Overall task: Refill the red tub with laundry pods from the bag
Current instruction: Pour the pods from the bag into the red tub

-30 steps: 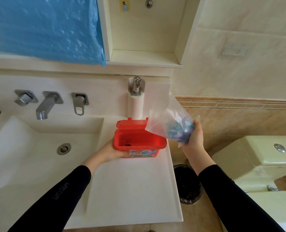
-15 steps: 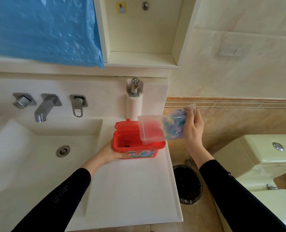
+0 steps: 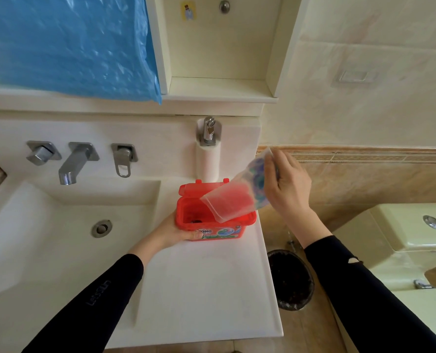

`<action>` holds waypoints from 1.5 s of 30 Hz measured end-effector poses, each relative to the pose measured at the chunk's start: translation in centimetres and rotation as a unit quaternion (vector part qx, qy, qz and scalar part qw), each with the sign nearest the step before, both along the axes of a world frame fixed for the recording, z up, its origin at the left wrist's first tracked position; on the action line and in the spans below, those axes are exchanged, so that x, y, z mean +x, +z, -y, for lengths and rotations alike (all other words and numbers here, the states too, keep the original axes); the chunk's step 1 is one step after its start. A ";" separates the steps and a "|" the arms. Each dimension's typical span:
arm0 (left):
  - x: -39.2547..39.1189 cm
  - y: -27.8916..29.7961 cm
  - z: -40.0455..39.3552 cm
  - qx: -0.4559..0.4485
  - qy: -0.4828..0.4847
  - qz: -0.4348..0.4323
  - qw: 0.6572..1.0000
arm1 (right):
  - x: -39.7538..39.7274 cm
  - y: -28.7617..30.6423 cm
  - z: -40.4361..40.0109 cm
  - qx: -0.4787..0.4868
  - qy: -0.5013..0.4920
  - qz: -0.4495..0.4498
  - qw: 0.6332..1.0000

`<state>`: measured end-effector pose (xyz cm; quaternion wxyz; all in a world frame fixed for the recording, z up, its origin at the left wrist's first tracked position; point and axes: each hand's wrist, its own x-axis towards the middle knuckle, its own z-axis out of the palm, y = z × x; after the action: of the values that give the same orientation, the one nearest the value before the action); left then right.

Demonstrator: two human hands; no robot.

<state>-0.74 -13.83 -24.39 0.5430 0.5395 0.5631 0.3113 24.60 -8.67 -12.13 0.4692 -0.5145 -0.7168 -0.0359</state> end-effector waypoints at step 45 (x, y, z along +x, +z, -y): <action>0.0 -0.5 0.4 -0.003 0.005 0.025 1.000 | 0.2 2.2 -0.7 0.148 0.023 0.083 0.985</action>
<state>-0.73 -14.25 -24.88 0.5565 0.5273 0.5533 0.3257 24.80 -7.93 -9.96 0.4799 -0.4180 -0.7515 -0.1738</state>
